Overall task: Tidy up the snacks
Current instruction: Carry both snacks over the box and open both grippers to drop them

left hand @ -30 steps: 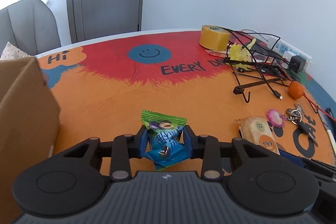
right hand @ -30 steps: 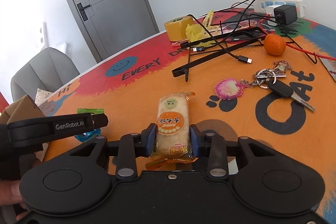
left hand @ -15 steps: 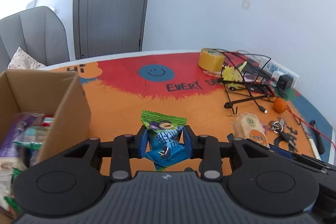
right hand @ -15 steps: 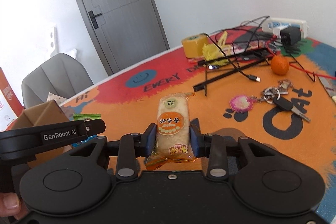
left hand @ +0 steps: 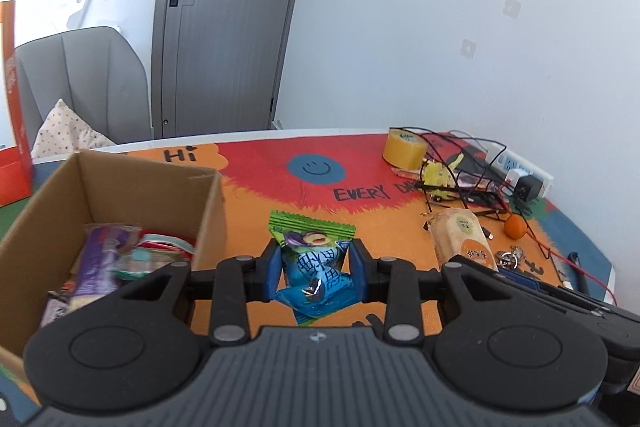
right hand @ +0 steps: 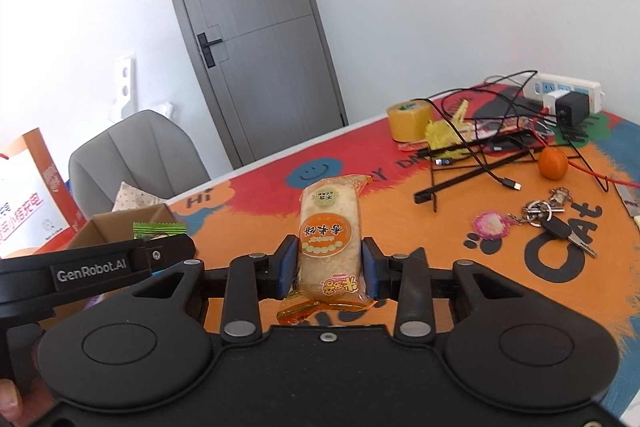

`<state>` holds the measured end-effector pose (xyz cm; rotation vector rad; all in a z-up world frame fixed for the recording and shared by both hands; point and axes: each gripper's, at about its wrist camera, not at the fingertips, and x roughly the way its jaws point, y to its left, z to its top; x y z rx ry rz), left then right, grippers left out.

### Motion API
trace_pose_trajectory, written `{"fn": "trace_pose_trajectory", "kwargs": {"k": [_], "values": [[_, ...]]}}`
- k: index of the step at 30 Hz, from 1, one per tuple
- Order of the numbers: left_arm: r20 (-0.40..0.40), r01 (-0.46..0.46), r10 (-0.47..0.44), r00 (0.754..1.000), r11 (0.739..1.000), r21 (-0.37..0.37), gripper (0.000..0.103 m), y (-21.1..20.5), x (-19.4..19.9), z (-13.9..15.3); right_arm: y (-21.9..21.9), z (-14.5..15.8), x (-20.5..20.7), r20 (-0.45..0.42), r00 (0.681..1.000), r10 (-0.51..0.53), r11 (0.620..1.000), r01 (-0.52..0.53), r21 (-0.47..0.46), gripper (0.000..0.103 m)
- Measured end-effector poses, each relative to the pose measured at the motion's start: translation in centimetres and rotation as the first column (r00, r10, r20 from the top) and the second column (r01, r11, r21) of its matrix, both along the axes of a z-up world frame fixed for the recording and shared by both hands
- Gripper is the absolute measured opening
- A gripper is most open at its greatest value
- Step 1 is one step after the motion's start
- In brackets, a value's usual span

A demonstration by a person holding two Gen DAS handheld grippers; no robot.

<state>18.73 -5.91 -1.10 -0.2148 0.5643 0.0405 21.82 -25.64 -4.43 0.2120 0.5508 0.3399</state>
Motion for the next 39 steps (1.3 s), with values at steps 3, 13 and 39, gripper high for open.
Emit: {"fn": "trace_pose_trajectory", "kwargs": {"k": [3,13,39], "values": [[0.014,-0.011,0.012,1.0,1.0,-0.008,0.034,0.9,-1.1,0.6,0.8,0.6,-0.7,0.013,1.0,0.011,1.0,-0.011,-0.002,0.035],[0.054,-0.048,0.05,0.997,0.999,-0.025,0.034,4.1,-4.2,2.1,3.0,2.6,-2.6,0.054,0.998,0.043,0.999,-0.043,-0.013,0.035],[0.018,-0.182,0.183,0.983,0.981,-0.064,0.035,13.2,-4.8,0.7,10.6,3.1,-2.3,0.062,0.983,0.171,0.985,-0.171,-0.008,0.035]]}}
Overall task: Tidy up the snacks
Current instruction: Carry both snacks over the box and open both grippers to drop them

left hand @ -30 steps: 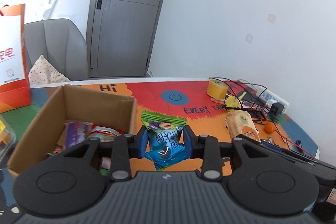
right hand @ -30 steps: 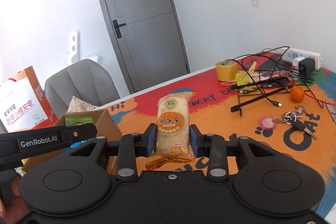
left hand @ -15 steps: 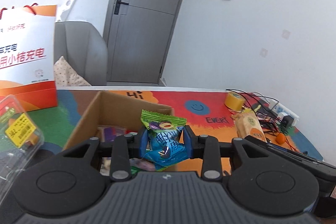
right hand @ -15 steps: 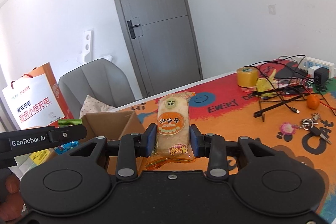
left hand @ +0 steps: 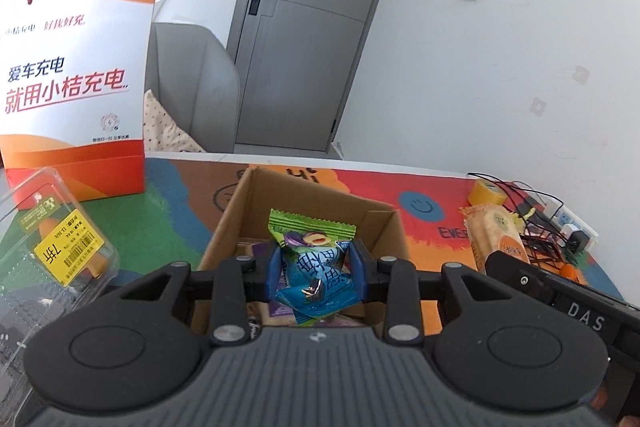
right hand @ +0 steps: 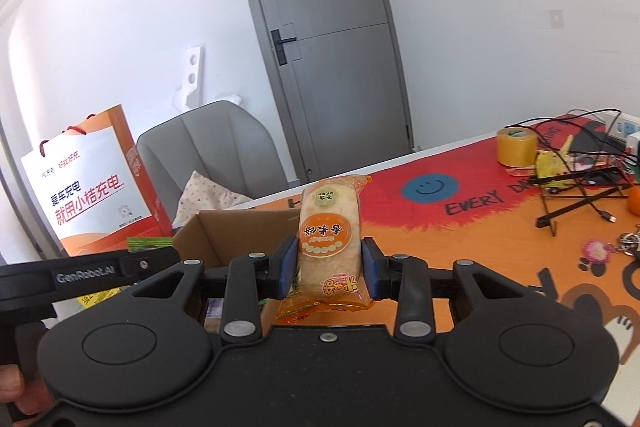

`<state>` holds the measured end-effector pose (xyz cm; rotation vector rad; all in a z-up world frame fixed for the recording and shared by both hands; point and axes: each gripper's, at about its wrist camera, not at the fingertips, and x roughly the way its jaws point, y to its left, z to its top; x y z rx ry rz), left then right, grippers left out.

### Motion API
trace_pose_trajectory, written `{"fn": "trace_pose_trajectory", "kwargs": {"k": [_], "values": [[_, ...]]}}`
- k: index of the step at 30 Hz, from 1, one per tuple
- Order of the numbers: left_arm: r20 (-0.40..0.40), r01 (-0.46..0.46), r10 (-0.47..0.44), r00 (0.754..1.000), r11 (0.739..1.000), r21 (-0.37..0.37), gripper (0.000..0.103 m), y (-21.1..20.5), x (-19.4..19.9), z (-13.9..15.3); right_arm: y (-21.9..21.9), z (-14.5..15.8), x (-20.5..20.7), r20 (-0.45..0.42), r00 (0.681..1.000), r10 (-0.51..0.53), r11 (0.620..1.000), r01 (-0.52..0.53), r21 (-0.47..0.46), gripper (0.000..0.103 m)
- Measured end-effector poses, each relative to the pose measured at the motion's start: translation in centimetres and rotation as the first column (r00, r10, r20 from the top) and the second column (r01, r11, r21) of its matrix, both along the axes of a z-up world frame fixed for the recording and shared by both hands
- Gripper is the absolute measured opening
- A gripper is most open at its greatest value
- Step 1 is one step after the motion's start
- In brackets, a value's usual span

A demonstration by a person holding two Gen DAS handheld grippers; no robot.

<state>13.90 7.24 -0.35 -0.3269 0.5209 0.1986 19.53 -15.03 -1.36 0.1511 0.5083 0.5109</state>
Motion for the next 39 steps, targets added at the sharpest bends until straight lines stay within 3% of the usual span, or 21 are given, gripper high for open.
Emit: {"fn": "trace_pose_trajectory", "kwargs": {"k": [2,7,20,34,37,39], "values": [[-0.014,-0.008,0.008,1.0,1.0,-0.009,0.035,0.5,0.4,-0.3,0.6,0.0,0.2,-0.003,1.0,0.01,1.0,-0.01,-0.003,0.035],[-0.019,-0.021,0.021,1.0,0.999,-0.036,0.054,1.7,0.4,-0.5,1.8,0.0,0.5,-0.006,1.0,0.031,1.0,-0.031,-0.007,0.035],[-0.021,-0.068,0.068,0.997,0.997,-0.034,0.061,2.9,-1.8,-0.1,4.6,-0.2,0.4,-0.03,0.996,0.087,0.996,-0.087,-0.007,0.035],[-0.015,-0.148,0.148,0.989,0.989,-0.026,0.069,5.0,-4.5,0.6,8.1,0.7,1.1,-0.063,0.981,0.181,0.983,-0.178,0.052,0.035],[-0.019,-0.171,0.17,0.985,0.985,-0.024,0.071,5.5,-4.9,0.6,8.5,0.6,1.7,-0.07,0.981,0.183,0.982,-0.179,0.059,0.038],[-0.027,-0.182,0.182,0.983,0.983,-0.024,0.072,5.8,-4.9,0.4,8.3,0.6,1.6,-0.063,0.982,0.18,0.982,-0.175,0.076,0.051]]}}
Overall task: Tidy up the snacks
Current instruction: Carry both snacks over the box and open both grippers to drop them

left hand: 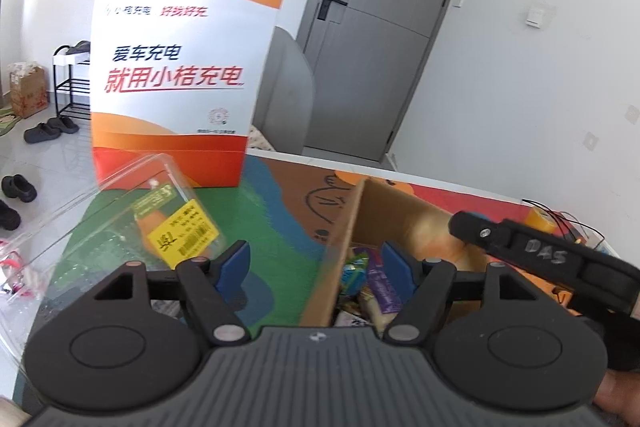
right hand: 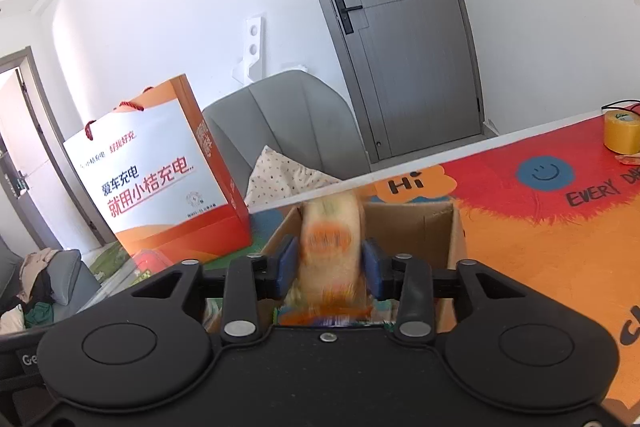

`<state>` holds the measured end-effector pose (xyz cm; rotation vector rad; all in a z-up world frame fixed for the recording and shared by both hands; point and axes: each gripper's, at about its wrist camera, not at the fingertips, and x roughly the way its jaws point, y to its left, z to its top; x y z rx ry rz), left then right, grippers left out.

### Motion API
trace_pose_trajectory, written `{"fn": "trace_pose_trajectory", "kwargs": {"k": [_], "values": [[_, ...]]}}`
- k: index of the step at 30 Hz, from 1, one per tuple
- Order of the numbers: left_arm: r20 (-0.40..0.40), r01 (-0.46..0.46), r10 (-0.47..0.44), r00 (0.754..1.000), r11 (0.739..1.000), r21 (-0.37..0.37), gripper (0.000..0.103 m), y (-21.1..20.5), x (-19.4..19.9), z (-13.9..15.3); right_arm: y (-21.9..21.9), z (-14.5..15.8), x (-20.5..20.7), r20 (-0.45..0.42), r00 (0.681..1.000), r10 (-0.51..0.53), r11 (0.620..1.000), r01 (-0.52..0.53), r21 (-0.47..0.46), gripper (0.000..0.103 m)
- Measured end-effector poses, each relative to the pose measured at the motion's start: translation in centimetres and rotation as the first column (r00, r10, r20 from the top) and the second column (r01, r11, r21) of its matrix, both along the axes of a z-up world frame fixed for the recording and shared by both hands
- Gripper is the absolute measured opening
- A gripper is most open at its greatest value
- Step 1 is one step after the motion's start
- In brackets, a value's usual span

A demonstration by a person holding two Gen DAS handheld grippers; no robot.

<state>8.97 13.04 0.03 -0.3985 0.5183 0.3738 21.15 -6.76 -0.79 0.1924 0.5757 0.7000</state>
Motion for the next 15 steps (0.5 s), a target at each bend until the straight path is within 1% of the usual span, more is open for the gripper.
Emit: {"fn": "trace_pose_trajectory", "kwargs": {"k": [1,5,11,15], "values": [[-0.004,-0.005,0.005,1.0,1.0,0.0,0.072,0.1,0.0,-0.1,-0.2,-0.1,-0.1,-0.002,1.0,-0.005,1.0,0.005,0.008,0.054],[-0.015,-0.008,0.008,1.0,1.0,-0.004,0.073,0.1,0.3,-0.6,-0.9,-0.4,-0.3,-0.02,1.0,-0.015,1.0,0.015,-0.009,0.054],[-0.021,0.01,-0.01,1.0,1.0,0.001,0.078,-0.8,0.7,-0.9,-2.4,-0.8,-0.8,-0.03,0.999,-0.034,0.999,0.033,-0.031,0.055],[-0.022,0.03,-0.03,0.999,1.0,0.009,0.085,-1.7,1.0,-0.8,-3.3,-0.8,-1.1,-0.033,0.998,-0.046,0.998,0.045,-0.042,0.058]]}}
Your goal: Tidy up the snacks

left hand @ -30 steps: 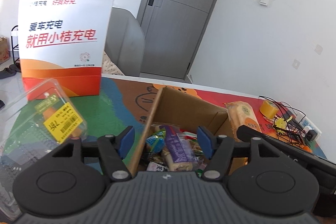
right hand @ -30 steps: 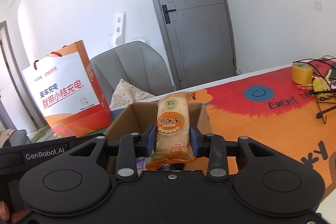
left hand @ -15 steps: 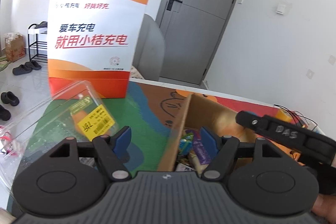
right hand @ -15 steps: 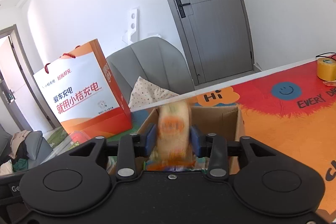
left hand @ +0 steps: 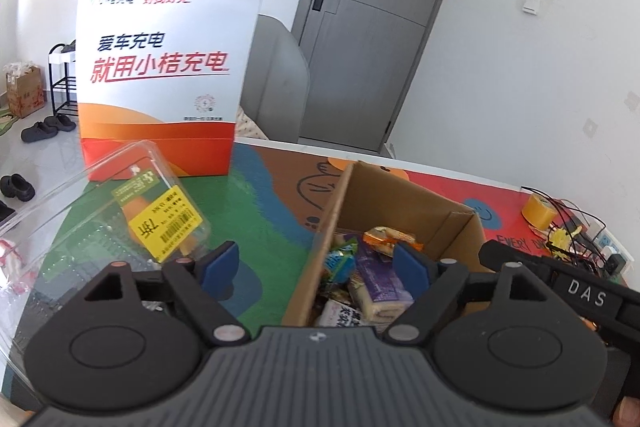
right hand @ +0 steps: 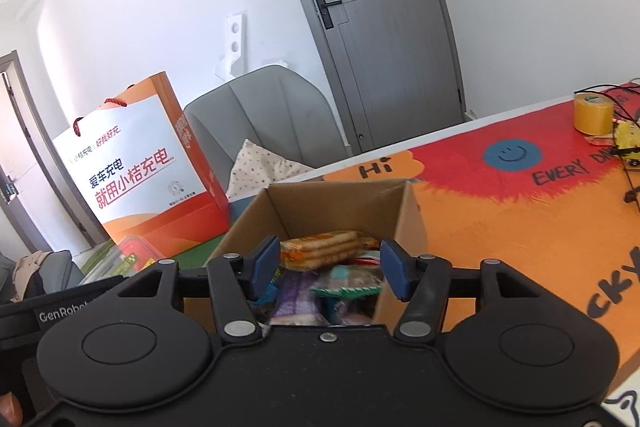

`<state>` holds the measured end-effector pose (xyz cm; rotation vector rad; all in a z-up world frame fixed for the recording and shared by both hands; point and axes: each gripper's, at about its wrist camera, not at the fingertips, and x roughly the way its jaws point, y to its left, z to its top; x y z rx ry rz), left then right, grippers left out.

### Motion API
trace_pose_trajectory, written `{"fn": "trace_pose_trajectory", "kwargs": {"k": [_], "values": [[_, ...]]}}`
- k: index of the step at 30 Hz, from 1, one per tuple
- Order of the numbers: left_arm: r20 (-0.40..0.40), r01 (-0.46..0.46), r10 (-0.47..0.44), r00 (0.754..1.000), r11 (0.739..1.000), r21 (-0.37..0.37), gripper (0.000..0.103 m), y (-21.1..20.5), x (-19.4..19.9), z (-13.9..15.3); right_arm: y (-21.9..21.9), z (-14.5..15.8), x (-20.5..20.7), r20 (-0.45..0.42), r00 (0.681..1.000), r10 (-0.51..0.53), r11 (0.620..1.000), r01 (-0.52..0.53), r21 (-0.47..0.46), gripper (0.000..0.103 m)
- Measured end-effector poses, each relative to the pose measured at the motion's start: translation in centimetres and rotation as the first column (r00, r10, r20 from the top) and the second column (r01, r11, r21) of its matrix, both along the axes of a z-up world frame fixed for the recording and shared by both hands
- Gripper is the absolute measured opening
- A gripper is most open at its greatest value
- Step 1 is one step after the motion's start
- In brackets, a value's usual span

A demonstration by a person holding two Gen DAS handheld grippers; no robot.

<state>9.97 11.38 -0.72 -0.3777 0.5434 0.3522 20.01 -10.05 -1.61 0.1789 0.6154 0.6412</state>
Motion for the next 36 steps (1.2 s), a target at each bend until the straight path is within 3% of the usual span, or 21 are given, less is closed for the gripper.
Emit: {"fn": "trace_pose_trajectory", "kwargs": {"k": [12,26,36], "values": [[-0.024,0.063,-0.062,0.998,0.997,0.037,0.092,-3.3,0.7,0.3,-4.0,0.1,-1.0,0.003,0.999,-0.043,0.999,0.043,0.006,0.069],[-0.048,0.143,-0.139,0.989,0.985,0.097,0.097,-7.3,0.0,1.5,-9.2,1.1,-2.8,0.022,0.994,-0.109,0.994,0.108,0.022,0.102],[-0.065,0.198,-0.193,0.979,0.977,0.083,0.102,-9.0,-1.6,2.2,-12.3,2.2,-4.4,0.013,0.993,-0.118,0.992,0.118,0.052,0.103]]}}
